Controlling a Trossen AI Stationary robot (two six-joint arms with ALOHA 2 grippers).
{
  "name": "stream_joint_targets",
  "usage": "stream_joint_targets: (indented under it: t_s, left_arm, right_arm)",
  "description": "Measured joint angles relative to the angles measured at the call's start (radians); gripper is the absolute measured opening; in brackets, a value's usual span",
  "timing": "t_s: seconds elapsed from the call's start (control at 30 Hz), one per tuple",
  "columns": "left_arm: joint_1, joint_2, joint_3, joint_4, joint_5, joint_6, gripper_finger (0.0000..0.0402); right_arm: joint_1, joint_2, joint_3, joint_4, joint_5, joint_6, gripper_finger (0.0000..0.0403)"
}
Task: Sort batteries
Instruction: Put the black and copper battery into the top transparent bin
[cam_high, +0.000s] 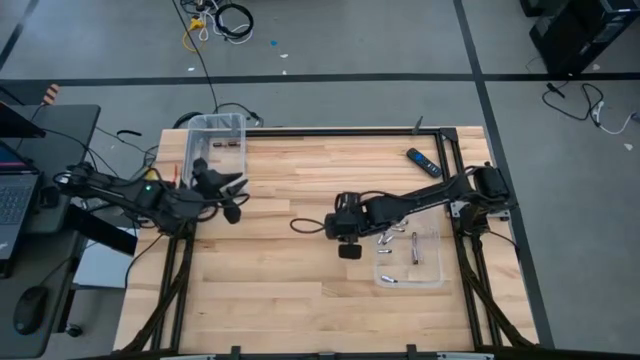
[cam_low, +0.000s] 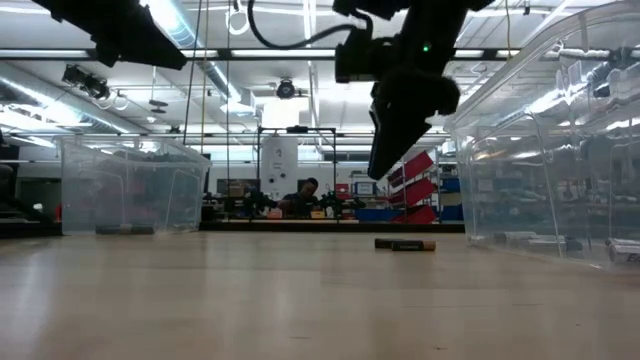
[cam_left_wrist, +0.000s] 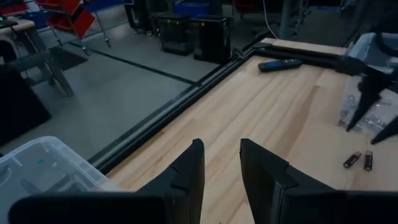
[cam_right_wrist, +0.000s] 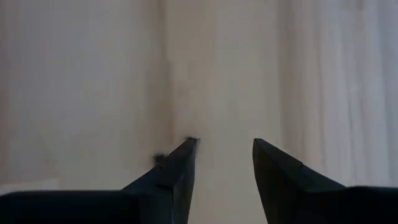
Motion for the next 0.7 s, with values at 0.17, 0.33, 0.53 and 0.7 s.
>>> stream_joint_targets:
  t_s: [0.17,0.33,0.53,0.7]
  left_arm:
    - [0.0,0.007,0.0,-0.002,-0.017,0.005,0.0102]
    - [0.0,0.008,0.0,-0.001,-0.058,0.03,0.0102]
    - [0.0,0.008,0.0,-0.002,-0.099,0.032,0.0102]
    - [0.0,0.009,0.0,0.001,-0.11,0.049,0.0102]
  right_arm:
    - [-0.021,0.0,-0.007,0.052,0.013,0.002,0.0144]
    - [-0.023,0.024,-0.008,0.186,-0.04,-0.071,0.0144]
    - [-0.043,0.073,0.026,0.223,-0.072,-0.112,0.0139]
    - [-0.06,0.167,0.072,0.098,-0.117,-0.127,0.0138]
